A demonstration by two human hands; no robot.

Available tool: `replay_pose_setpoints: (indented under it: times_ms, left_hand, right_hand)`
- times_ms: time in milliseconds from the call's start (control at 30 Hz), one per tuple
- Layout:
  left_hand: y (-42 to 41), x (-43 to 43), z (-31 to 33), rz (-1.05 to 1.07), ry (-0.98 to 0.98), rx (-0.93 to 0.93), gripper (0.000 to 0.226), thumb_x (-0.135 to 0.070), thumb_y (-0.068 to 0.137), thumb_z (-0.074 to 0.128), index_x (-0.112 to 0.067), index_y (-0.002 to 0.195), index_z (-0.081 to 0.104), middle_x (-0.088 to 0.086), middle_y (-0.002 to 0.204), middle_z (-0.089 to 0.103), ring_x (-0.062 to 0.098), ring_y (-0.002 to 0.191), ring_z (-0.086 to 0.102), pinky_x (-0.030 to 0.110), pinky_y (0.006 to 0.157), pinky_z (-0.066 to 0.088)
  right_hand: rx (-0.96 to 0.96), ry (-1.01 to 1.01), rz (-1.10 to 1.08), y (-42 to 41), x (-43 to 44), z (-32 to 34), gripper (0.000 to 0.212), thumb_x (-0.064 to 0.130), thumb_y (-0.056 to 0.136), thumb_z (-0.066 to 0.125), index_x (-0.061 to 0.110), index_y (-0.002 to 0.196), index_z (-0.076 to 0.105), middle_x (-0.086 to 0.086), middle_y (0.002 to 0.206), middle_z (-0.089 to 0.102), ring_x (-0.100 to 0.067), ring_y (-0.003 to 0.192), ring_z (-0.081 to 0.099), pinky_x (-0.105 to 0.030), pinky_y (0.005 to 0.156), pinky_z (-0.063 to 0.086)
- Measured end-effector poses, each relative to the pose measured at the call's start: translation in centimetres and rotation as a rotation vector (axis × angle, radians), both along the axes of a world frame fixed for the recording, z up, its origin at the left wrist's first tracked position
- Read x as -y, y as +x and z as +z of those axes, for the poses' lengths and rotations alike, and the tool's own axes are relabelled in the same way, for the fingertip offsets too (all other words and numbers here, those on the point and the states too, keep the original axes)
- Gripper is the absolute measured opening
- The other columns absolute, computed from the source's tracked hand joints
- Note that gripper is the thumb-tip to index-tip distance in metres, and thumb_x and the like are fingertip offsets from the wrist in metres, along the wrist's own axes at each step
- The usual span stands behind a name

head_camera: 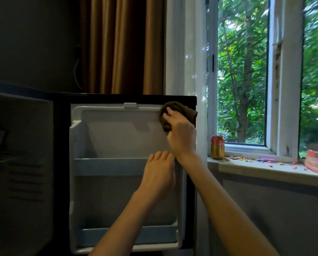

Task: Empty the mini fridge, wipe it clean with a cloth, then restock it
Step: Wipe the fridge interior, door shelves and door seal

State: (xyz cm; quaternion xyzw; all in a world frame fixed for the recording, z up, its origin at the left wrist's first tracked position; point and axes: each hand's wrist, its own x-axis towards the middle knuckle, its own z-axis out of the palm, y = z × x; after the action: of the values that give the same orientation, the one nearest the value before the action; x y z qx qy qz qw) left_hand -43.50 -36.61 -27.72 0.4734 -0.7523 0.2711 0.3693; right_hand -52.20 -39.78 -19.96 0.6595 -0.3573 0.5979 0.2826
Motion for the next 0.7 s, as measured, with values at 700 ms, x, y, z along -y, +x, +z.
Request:
replay_pose_setpoints:
  times_ms: [700]
  left_hand:
    - [0.0, -0.9, 0.7, -0.029, 0.091, 0.030, 0.031, -0.023, 0.100, 0.035, -0.017, 0.128, 0.046, 0.000, 0.124, 0.052, 0.021, 0.115, 0.044, 0.028, 0.091, 0.026]
  right_hand:
    - [0.340, 0.157, -0.014, -2.2, -4.1, -2.6, 0.025, 0.021, 0.083, 0.074, 0.012, 0.106, 0.070, -0.005, 0.081, 0.072, -0.017, 0.072, 0.064, -0.009, 0.057, 0.031]
